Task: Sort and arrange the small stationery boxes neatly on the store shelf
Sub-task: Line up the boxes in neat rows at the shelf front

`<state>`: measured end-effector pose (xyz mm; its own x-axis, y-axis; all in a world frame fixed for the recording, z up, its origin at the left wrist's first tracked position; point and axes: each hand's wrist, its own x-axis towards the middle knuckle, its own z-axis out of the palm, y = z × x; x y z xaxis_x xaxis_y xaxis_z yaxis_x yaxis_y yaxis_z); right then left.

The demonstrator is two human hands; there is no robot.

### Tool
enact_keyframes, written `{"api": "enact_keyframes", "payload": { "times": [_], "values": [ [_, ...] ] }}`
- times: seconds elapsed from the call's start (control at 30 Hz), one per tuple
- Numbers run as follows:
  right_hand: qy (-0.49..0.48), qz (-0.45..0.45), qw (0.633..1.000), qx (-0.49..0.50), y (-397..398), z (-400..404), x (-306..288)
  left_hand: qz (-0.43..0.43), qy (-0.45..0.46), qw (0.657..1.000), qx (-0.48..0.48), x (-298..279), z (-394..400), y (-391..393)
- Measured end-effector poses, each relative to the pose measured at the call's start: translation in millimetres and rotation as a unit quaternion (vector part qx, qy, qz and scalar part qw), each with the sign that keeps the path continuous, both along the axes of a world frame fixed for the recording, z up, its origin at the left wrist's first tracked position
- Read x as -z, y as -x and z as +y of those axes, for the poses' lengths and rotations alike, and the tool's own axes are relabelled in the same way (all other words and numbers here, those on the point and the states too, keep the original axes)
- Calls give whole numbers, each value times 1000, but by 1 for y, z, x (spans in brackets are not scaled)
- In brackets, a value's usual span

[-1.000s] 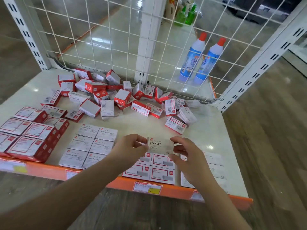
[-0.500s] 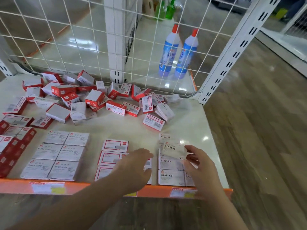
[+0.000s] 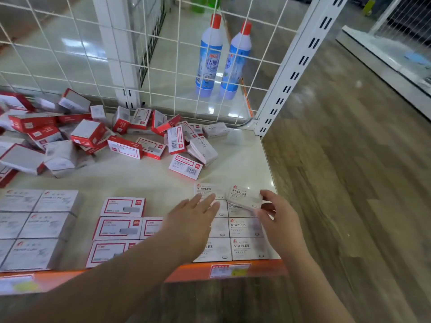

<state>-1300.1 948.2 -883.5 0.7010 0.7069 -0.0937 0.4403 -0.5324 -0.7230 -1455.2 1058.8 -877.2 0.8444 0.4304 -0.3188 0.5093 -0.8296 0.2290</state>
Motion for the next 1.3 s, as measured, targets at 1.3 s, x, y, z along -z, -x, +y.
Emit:
{"api": "enact_keyframes", "payload": {
  "times": [1.3],
  "values": [
    [80,-116,986,-89,3,62,-1,-5,40,997,-69,-7,24,20]
  ]
}}
